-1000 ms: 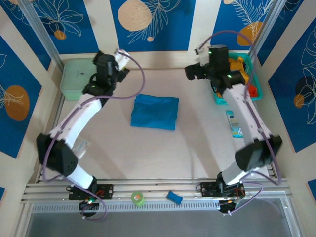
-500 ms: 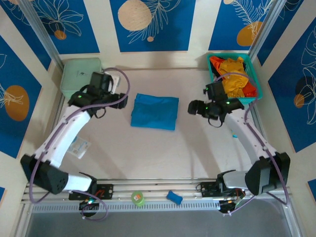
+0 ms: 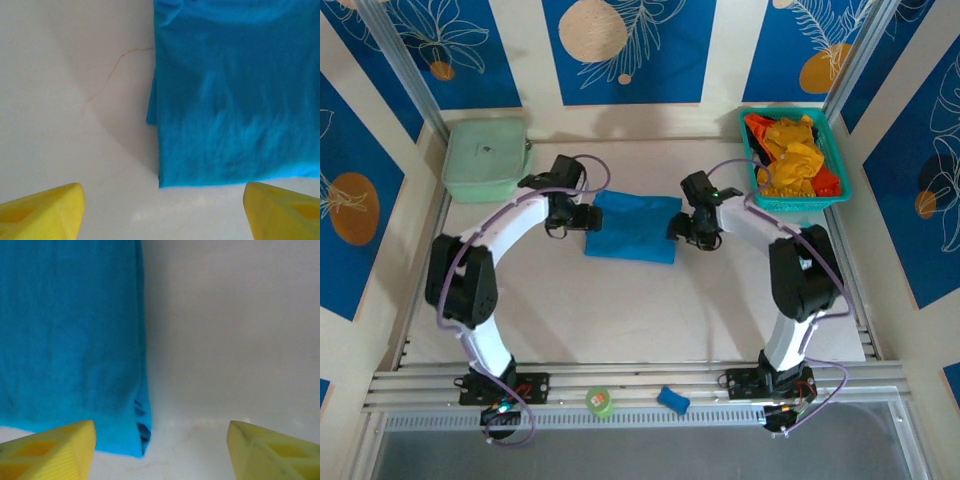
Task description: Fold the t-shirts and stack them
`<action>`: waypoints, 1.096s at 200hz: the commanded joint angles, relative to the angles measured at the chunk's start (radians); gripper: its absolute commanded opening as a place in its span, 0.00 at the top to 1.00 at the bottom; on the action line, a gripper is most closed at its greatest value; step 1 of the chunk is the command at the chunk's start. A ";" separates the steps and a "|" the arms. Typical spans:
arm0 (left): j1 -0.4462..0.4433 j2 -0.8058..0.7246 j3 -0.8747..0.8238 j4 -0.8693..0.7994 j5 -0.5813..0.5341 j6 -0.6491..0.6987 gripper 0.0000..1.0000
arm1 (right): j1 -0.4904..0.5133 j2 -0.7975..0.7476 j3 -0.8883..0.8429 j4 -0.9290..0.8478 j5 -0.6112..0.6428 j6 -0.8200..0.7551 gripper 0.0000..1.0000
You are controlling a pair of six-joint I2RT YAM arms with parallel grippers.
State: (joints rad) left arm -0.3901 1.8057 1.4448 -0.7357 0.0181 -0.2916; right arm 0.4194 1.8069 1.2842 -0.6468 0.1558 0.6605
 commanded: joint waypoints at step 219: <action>0.018 0.718 0.776 -0.118 -0.003 0.065 1.00 | -0.103 0.547 0.625 0.009 -0.052 -0.151 1.00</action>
State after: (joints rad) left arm -0.3878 2.3791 2.0121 -0.7361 0.0578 -0.2920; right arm 0.3595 2.2612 1.7802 -0.6144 0.1284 0.5987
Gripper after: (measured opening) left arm 0.071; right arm 0.051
